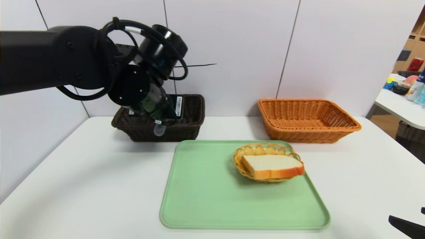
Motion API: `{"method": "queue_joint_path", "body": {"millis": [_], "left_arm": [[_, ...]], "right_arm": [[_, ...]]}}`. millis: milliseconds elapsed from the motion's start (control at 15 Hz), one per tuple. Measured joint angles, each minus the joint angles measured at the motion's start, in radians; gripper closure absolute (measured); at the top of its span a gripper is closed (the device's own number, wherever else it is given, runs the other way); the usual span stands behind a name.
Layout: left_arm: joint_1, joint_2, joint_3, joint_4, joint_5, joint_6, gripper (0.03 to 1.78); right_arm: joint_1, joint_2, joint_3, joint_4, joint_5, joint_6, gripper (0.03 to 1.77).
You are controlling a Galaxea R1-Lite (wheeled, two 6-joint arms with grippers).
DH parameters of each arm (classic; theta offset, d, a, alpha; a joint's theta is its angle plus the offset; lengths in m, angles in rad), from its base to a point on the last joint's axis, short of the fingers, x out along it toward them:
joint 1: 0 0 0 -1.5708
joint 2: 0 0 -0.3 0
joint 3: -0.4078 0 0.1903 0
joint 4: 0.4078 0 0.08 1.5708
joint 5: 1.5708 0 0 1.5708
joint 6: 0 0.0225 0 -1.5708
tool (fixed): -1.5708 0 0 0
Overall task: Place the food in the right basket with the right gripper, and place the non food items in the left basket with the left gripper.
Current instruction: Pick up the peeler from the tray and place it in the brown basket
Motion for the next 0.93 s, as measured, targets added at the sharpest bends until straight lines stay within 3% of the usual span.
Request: {"method": "queue_joint_path", "body": {"millis": [133,333,667,933], "left_arm": [[0.053,-0.009,0.0,-0.039,-0.058,0.103,1.55],[0.113,-0.014,0.0,-0.076,-0.098,0.258,1.55],[0.19,-0.009,0.003,-0.087,-0.23,0.483,1.55],[0.285,0.035,0.005,-0.185,-0.365,0.693,1.55]], "right_arm": [[0.0,-0.001,0.0,0.0,0.0,0.0,0.1],[0.0,-0.001,-0.003,0.0,0.0,0.0,0.1],[0.0,0.008,-0.004,-0.001,0.001,-0.001,0.1],[0.001,0.023,-0.004,-0.004,0.0,-0.001,0.1]]}}
